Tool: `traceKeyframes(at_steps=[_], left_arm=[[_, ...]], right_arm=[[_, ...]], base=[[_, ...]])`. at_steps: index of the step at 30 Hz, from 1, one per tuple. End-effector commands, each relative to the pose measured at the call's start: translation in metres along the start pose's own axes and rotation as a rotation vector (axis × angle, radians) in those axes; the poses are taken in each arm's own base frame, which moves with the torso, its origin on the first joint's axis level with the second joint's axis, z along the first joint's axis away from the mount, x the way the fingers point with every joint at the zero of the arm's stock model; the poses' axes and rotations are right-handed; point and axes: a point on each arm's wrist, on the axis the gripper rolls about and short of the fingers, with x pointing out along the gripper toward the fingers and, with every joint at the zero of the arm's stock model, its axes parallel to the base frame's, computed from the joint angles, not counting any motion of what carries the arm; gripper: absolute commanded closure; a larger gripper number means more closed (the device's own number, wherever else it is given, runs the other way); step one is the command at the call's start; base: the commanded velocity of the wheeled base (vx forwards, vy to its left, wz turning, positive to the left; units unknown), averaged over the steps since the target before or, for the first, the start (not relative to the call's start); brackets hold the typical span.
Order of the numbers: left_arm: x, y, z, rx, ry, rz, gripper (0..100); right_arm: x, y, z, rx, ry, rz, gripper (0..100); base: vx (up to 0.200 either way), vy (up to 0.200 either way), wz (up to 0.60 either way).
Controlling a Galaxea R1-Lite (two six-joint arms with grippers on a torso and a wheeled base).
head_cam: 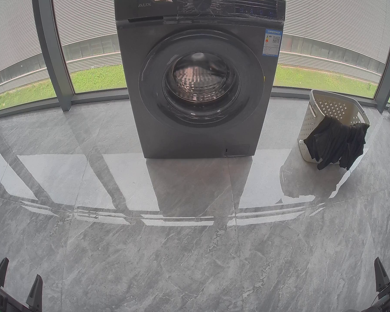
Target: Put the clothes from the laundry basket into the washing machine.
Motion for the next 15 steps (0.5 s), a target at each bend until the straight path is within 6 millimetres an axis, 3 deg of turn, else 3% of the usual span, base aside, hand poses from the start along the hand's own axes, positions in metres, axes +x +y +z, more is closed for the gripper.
traceKeyframes(at_steps=[1, 15], left_arm=[[0.0001, 0.0000, -0.0053, -0.001, 0.001, -0.001, 0], [0.0001, 0.0001, -0.0053, -0.009, 0.001, -0.001, 0]], right_arm=[[0.0000, 0.0000, -0.0052, 0.000, 0.001, 0.000, 0], [0.0000, -0.0002, -0.0052, 0.014, 0.001, -0.009, 0]], base=[[0.000, 0.000, 0.00], [0.000, 0.000, 0.00]])
